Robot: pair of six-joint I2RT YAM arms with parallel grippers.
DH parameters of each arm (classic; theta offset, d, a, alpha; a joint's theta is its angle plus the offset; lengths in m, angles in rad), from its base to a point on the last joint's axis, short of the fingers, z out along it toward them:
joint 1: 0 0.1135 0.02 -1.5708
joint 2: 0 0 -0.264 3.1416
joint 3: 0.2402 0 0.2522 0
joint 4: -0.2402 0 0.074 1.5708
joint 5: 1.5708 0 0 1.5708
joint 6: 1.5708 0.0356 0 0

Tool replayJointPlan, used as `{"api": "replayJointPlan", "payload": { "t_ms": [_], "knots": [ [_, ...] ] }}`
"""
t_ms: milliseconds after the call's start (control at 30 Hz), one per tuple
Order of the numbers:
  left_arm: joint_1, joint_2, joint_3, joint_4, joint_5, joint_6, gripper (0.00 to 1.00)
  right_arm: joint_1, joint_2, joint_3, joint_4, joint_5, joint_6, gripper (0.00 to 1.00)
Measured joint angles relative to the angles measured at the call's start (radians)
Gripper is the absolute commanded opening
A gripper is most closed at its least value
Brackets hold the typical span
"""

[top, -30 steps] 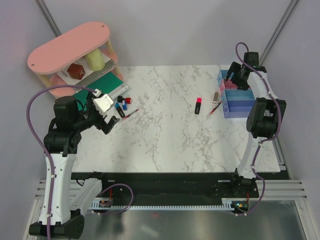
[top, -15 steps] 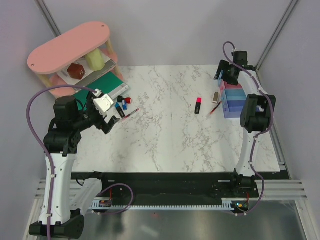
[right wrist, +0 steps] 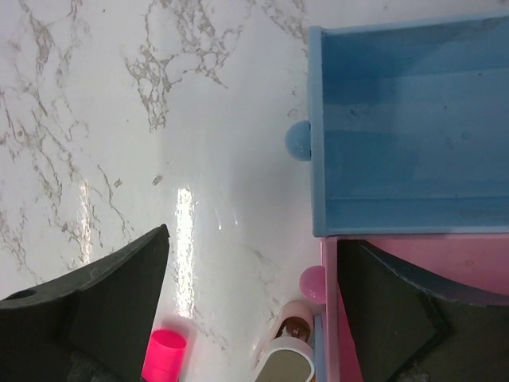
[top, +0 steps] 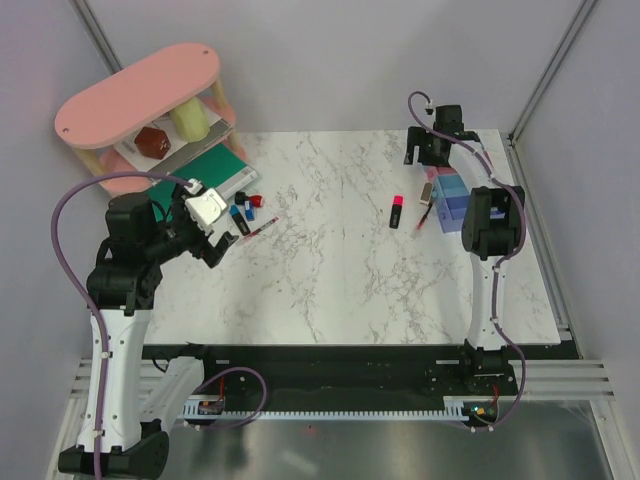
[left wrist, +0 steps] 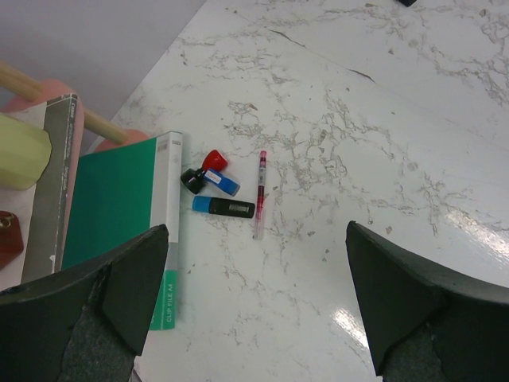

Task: Sort the stationery into containers
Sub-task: Move the storage box to the center of the board.

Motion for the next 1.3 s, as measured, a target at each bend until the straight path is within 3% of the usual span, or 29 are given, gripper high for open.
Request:
{"api": "replayJointPlan", "payload": {
  "t_ms": [800, 1300],
  "knots": [
    [0.0, -0.011, -0.045, 0.046, -0.005, -0.01, 1.0, 0.186, 0.012, -0.029, -0.104, -0.035, -0.668, 0.93],
    [0.0, -0.063, -0.079, 0.054, -0.045, -0.013, 1.0, 0.348, -0.064, -0.127, -0.224, -0.09, -0.838, 0.94]
  ]
}}
